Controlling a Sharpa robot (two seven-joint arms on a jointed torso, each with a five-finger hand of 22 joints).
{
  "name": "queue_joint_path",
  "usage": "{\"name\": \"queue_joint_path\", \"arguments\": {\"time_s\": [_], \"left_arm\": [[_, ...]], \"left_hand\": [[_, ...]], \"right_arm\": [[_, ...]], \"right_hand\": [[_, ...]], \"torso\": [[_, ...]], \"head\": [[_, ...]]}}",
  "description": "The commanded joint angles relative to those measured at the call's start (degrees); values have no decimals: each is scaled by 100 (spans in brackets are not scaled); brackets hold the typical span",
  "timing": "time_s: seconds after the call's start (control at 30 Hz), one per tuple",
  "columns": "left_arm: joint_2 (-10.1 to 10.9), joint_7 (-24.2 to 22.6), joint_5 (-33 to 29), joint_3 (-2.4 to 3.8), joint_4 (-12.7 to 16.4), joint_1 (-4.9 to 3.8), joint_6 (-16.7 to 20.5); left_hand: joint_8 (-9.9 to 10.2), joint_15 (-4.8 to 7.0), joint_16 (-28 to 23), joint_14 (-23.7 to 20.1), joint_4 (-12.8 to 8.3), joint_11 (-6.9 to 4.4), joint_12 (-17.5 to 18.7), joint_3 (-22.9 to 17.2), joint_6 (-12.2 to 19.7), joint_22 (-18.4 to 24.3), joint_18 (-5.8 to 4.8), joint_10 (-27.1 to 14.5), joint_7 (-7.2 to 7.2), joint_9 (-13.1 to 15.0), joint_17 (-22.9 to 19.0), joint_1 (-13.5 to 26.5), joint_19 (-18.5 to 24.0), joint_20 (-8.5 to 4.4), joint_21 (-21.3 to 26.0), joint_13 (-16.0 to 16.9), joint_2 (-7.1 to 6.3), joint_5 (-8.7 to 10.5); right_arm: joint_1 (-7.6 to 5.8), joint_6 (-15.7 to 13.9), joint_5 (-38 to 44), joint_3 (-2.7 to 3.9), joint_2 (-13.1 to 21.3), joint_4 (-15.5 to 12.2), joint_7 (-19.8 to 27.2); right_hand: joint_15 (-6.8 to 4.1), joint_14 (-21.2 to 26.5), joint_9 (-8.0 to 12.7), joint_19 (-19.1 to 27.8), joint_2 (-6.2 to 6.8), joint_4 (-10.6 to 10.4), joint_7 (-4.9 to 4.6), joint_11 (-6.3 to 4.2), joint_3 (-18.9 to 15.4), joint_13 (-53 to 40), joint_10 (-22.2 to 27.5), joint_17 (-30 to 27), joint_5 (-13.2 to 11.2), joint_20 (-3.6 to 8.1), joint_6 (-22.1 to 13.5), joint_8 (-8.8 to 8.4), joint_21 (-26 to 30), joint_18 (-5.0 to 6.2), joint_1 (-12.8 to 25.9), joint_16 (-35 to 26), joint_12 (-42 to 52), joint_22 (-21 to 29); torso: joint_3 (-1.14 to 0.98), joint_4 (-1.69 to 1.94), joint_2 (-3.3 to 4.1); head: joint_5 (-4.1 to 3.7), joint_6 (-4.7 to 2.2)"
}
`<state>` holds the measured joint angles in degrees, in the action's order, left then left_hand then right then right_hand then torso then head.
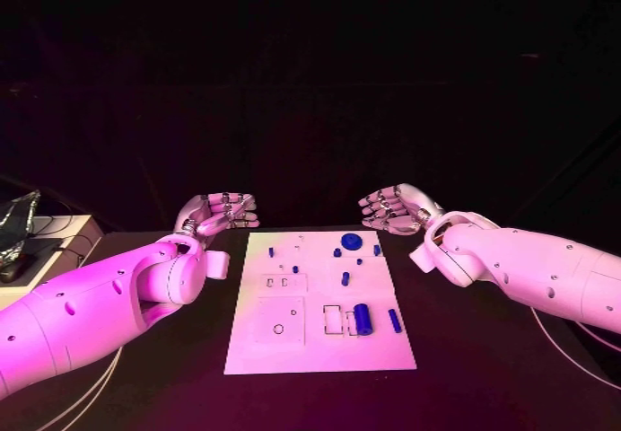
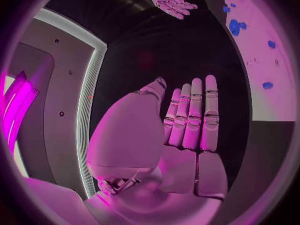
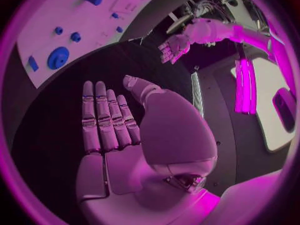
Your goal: Assemble the parts on the task board
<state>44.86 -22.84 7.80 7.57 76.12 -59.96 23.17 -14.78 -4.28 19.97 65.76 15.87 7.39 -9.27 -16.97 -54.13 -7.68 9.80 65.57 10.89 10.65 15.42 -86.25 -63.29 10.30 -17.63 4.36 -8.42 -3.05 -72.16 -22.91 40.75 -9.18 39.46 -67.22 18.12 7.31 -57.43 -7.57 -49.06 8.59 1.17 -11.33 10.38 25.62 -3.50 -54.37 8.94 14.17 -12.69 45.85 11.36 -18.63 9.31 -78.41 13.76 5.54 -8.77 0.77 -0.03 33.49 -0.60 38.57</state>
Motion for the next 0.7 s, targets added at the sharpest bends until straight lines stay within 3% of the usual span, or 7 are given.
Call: {"name": "queue_joint_path", "arguments": {"time_s": [0.03,0.17,0.23,0.3,0.37,0.47,0.7], "left_arm": [[117,107,521,48,216,-9,-437],[309,141,625,143,525,-9,-496],[403,162,650,194,682,-9,-519],[490,182,665,250,831,-9,-542],[585,202,676,315,998,-8,-572],[691,225,697,385,1184,-7,-612],[852,271,813,537,1496,-5,-711]], "left_hand": [[-11,109,287,241,15,-77,64,-119,-73,-107,69,202,-47,34,279,-57,-250,-148,-221,-10,-56,10],[31,142,683,116,-21,-100,262,-305,-109,-288,40,359,-63,95,792,-109,-240,-215,-511,-33,-205,14],[55,164,925,104,-37,-103,320,-357,-105,-388,40,408,-55,119,1034,-98,-237,-238,-668,-27,-239,15],[72,216,1467,144,-57,-136,358,-418,-123,-605,35,500,-73,165,1484,-67,-290,-293,-1013,-8,-284,16],[97,226,1974,17,-68,-144,416,-501,-115,-869,32,534,-78,224,1926,-17,-202,-315,-1403,12,-332,7],[107,247,2464,-31,-90,-149,445,-582,-99,-1163,41,552,-82,285,2303,20,-159,-342,-1845,36,-376,12],[87,271,3110,-70,-121,-176,413,-671,-66,-1699,54,577,-111,406,2739,139,-66,-358,-2653,119,-457,13]], "right_arm": [[-52,63,1964,9,-30,30,-535],[-159,185,2748,18,-70,24,-907],[-218,265,3107,22,-101,4,-1112],[-271,346,3449,27,-132,-31,-1328],[-332,454,3828,33,-163,-83,-1572],[-399,567,4219,36,-201,-140,-1819],[-478,659,4744,39,-276,-210,-2142]], "right_hand": [[-694,-2405,-183,-1588,209,198,139,-468,129,-41,-1507,819,116,666,1136,228,-1794,116,35,1117,-83,-975],[-801,-2720,-298,-1688,304,165,219,-560,465,-71,-1804,1763,195,776,1297,129,-2661,101,221,2227,-196,-1597],[-812,-2709,-360,-2034,363,155,244,-590,574,-98,-1858,2128,194,775,1307,95,-3457,-27,287,2721,-190,-2614],[-794,-2779,-437,-2456,422,155,245,-625,698,-131,-1857,3192,195,765,1290,59,-4291,-187,325,3854,-180,-3708],[-778,-2793,-513,-2726,482,142,221,-575,779,-141,-1766,4097,182,747,1252,22,-4890,-306,380,4741,-198,-4561],[-743,-2818,-577,-2878,536,128,202,-535,827,-130,-1604,4618,154,715,1239,11,-5216,-374,423,5263,-204,-5022],[-686,-2825,-660,-2971,635,84,178,-475,821,-98,-1290,5072,67,657,1194,-13,-5441,-417,499,5736,-208,-5343]], "torso": [[4,9,147],[15,47,307],[18,65,372],[21,84,454],[31,103,535],[44,125,615],[73,181,806]], "head": [[-4,-27],[-45,-86],[-57,-96],[-67,-122],[-85,-147],[-103,-166],[-157,-227]]}}
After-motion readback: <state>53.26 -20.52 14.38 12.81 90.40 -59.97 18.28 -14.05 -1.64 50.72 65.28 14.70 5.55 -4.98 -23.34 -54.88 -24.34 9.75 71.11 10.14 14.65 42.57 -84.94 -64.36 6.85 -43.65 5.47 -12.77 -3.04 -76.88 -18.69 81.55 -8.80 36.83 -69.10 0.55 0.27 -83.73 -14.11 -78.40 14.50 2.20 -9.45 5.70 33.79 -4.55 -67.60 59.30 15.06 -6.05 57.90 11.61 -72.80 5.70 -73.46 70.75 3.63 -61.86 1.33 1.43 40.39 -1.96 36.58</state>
